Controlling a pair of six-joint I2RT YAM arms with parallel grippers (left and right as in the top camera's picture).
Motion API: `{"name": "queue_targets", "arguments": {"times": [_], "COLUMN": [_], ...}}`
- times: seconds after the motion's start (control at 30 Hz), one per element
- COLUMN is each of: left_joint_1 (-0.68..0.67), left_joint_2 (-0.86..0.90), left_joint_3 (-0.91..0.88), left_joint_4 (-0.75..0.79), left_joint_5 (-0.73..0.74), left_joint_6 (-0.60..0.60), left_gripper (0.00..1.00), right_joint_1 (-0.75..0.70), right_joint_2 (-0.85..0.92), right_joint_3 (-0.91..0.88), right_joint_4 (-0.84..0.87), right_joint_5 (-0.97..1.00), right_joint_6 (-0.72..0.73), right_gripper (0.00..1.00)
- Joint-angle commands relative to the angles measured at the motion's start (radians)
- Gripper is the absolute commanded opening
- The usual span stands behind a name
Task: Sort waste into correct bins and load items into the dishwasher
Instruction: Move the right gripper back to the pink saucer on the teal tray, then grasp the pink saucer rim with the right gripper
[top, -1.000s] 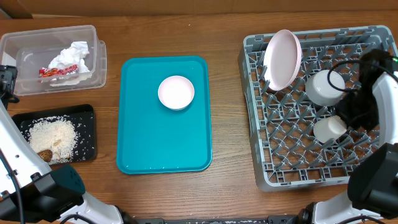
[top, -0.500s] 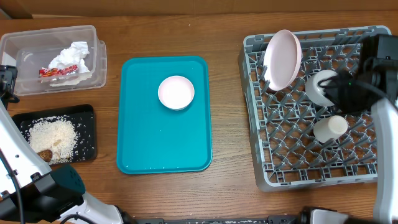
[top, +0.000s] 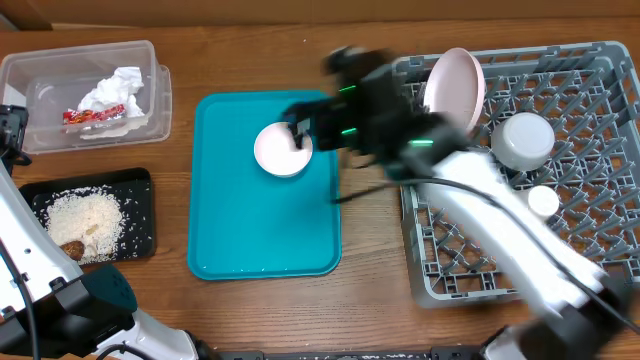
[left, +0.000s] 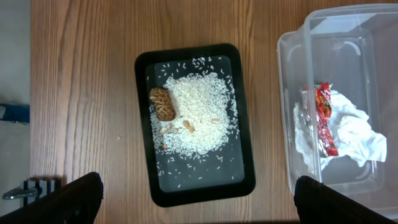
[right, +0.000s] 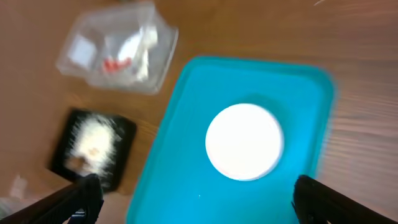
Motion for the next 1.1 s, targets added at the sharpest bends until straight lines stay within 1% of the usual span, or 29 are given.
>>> {"name": "queue_targets", "arguments": {"times": [0.0,0.17,0.3,0.4,0.53,0.7,0.9,1.0,1.07], "left_joint_1": [-0.004,-0.004,-0.004,-0.004,-0.004,-0.004,-0.004,-0.004,-0.004], "left_joint_2": [0.01,0.01,0.01,0.01,0.01,0.01,0.01,0.01,0.01], "left_joint_3": [0.005,0.005,0.005,0.005,0.005,0.005,0.005,0.005,0.005], "left_joint_4": [0.001,0.001,0.001,0.001,0.001,0.001,0.001,0.001,0.001], "left_joint_5": [-0.017,-0.017,-0.017,-0.017,-0.017,-0.017,-0.017,-0.017,-0.017], "left_joint_6": [-0.016,-0.016,-0.016,-0.016,-0.016,-0.016,-0.016,-0.016,-0.016], "left_gripper": [1.0,1.0,1.0,1.0,1.0,1.0,1.0,1.0,1.0], "right_joint_1": [0.094,0.159,0.181,0.198,0.219,0.233,0.233,0.233,0.233], "right_joint_2": [0.157,0.309,0.374,0.391,0.4,0.415,0.463,0.47,0.47], "right_joint_3": [0.005,0.005,0.005,0.005,0.005,0.004,0.004,0.004,0.005], "right_joint_4": [0.041,0.092,0.113,0.108,0.096,0.091,0.084,0.05,0.026], "right_joint_5": [0.175,0.269,0.271,0.265,0.266,0.266,0.319,0.337,0.337], "right_joint_6": [-0.111,-0.22,-0.272,-0.272,-0.279,-0.302,-0.323,-0.323,-0.323], "right_gripper": [1.0,1.0,0.96,0.93,0.84,0.84,0.83,0.79,0.74]}}
